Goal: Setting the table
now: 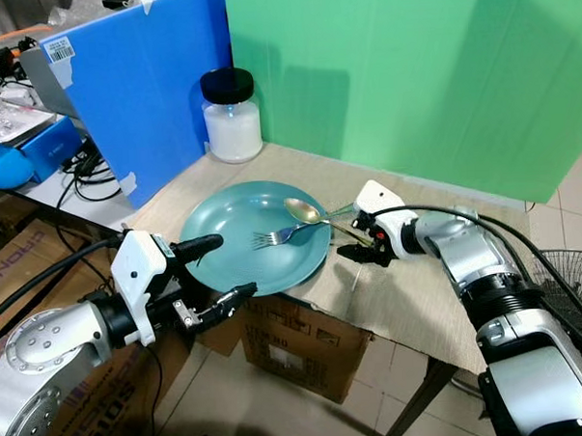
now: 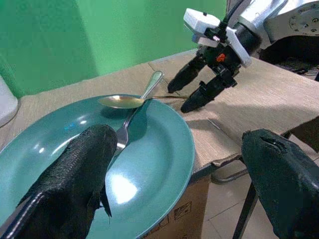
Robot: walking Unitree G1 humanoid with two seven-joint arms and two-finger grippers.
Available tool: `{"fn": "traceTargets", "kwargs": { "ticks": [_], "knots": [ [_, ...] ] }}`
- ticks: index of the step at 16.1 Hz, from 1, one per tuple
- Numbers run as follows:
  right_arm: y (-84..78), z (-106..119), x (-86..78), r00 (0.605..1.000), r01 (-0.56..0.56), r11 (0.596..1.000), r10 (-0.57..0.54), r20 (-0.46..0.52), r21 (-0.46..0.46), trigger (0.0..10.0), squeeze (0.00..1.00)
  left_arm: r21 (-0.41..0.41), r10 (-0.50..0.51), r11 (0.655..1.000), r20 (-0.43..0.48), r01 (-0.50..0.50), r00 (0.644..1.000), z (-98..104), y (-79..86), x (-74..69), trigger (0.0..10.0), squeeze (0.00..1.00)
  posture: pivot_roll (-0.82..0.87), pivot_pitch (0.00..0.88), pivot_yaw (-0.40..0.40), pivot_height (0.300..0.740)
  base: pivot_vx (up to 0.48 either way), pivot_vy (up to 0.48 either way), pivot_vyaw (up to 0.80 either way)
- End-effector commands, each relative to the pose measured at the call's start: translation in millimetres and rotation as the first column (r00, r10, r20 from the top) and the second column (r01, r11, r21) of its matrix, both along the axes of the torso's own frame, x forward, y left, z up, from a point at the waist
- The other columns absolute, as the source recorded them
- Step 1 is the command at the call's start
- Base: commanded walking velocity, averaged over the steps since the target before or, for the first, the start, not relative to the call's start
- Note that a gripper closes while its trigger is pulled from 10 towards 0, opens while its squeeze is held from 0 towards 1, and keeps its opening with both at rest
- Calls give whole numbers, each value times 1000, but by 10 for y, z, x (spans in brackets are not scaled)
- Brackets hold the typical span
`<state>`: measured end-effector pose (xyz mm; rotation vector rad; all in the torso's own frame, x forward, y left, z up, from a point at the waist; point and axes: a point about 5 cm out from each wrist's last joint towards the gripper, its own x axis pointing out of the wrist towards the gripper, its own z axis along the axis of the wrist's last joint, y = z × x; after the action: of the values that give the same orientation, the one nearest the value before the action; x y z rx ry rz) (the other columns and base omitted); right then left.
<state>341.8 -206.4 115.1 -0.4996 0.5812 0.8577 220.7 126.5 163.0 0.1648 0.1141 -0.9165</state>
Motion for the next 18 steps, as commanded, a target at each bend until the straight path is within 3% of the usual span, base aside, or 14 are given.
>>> {"fn": "traceTargets", "kwargs": {
  "ticks": [1,6,9,15,17,18],
  "knots": [
    [26,107,66,999,-5,1000,5,44,3,3451,0,8,-14,1000,0,14,1000,8,-2,9,10000,0,134,0,43,740,0,0,0],
    [58,106,148,997,39,999,-40,68,13,3490,0,7,-28,1000,-9,29,1000,0,-13,3,10000,0,135,0,43,740,0,0,0],
    [110,77,171,998,32,999,-32,63,1,2784,0,8,-51,999,-27,52,998,-20,-28,-21,10000,0,138,0,40,740,0,0,0],
    [128,-6,175,998,38,999,-36,59,-37,3569,0,16,-66,998,-36,66,997,-34,-28,-36,10000,0,142,0,37,740,0,0,0],
    [125,7,183,997,43,999,-41,67,-26,3294,0,17,-67,998,-33,67,997,-28,-29,-36,10000,0,142,0,37,740,0,0,0],
    [119,22,189,996,43,999,-41,74,-22,2667,0,18,-67,998,-32,68,997,-29,-30,-32,10000,0,141,0,38,740,0,0,0]
  ]
}}
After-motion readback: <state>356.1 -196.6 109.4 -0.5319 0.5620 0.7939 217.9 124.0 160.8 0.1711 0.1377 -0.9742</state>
